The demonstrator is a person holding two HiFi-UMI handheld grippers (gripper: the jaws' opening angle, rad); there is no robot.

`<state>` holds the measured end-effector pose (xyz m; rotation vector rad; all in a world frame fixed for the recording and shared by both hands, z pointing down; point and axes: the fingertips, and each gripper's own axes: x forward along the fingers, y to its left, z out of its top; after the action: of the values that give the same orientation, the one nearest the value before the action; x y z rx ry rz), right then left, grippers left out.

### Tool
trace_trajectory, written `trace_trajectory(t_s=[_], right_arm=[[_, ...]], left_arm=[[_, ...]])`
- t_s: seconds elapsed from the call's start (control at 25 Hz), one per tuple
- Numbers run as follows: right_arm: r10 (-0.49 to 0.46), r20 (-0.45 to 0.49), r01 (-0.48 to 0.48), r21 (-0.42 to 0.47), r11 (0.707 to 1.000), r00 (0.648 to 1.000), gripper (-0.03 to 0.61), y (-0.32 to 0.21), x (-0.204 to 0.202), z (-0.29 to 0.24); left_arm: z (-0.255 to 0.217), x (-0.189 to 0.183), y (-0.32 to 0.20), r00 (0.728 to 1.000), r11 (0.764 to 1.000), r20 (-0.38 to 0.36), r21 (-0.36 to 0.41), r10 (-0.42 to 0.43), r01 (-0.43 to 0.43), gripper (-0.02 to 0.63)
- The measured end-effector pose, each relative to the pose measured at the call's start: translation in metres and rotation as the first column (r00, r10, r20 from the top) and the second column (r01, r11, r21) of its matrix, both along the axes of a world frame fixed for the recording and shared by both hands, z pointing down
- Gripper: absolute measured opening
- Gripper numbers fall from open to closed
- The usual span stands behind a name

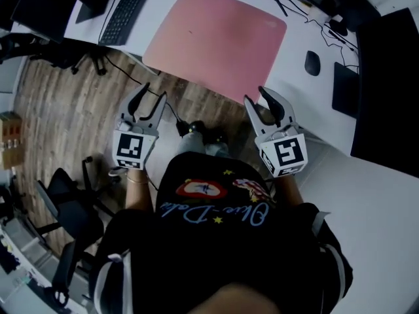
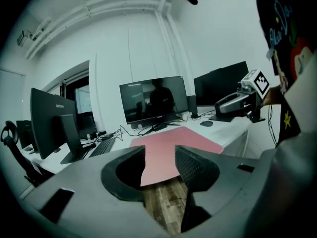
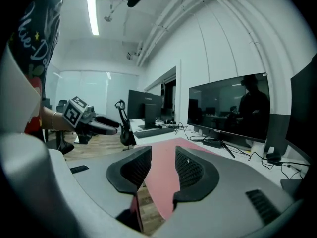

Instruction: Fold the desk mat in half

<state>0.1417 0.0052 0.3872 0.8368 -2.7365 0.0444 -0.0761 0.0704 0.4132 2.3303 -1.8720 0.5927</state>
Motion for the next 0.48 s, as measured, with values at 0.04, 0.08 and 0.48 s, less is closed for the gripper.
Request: trace_trajectory(t_s=[0.04,0.08,0.48], right_arm=[[0.008,-0.027,-0.008,-0.015,1.0,1.0,0.126,-0.001,-0.002,0.008],[0.014,-0.052,-0.016,-0.029,0.999,0.999,0.127,-0.003,-0.004,0.016],[0.039,-0.278,-0.068,-0.095,0.993,0.96,0.158,-0.008,-0.028,0.09]], left_arm=[[0.004,-0.004,-0.005,1.0,1.0,0.006,-0.008,0.011,-0.011,0.164],[0.009,-0.007,-0.011,0.999,1.0,0.022,-0.016,0.025,-0.025,0.166],[0.084,-0.034,-0.059,0.97,0.973,0.172,-0.186,0.169,-0.137,0.245]])
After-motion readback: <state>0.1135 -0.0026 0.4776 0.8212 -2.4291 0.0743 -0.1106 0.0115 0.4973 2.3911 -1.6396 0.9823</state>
